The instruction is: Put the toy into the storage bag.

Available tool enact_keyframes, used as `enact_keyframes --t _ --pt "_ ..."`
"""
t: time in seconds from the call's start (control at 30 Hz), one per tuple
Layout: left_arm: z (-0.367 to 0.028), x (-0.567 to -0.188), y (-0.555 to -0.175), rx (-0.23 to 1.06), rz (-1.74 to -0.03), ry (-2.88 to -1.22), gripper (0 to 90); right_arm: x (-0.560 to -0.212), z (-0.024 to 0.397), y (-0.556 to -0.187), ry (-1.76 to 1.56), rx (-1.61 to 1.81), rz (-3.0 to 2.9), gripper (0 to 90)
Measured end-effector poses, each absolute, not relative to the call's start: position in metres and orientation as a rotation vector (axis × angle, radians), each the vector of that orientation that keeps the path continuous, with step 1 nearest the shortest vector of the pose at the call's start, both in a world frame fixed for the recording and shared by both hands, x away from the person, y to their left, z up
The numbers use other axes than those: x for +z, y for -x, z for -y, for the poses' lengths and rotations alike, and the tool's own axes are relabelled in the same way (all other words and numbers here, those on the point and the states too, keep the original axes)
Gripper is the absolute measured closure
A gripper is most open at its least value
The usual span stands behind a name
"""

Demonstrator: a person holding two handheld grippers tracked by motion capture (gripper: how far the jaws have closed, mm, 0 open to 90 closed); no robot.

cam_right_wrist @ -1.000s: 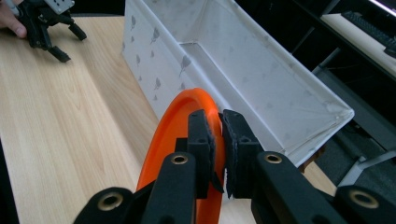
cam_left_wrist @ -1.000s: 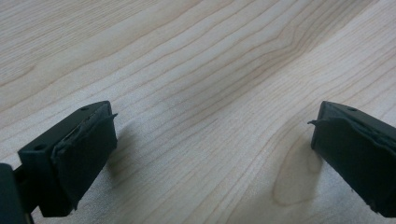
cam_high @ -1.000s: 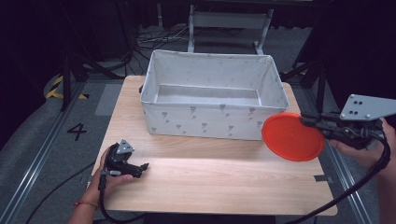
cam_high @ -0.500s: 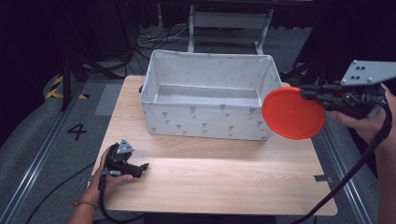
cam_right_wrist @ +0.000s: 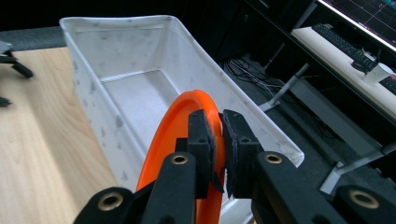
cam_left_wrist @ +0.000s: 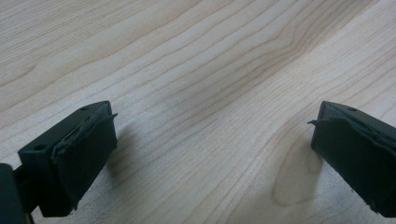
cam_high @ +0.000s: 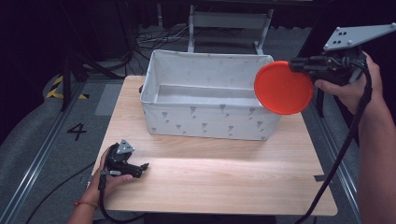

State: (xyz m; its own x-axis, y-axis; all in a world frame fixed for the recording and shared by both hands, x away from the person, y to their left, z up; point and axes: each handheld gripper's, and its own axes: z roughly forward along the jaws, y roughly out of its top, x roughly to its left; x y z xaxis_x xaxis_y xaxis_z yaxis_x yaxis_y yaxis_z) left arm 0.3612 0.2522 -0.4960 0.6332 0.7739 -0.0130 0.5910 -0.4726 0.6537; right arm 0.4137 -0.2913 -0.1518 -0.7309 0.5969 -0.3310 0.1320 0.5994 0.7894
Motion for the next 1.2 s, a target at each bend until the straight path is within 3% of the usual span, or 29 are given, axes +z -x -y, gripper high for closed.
enact_keyframes --t 0.53,1.2 --pt "-0.252 -0.496 -0.361 0.378 -1.061 -2.226 0.5 -0.184 0.276 -0.482 -0.608 1.018 -2.285 82.9" --pt "-0.252 -0.496 -0.361 0.378 -1.062 -2.226 0.5 -0.231 0.267 -0.514 -0.56 1.03 -2.336 82.8"
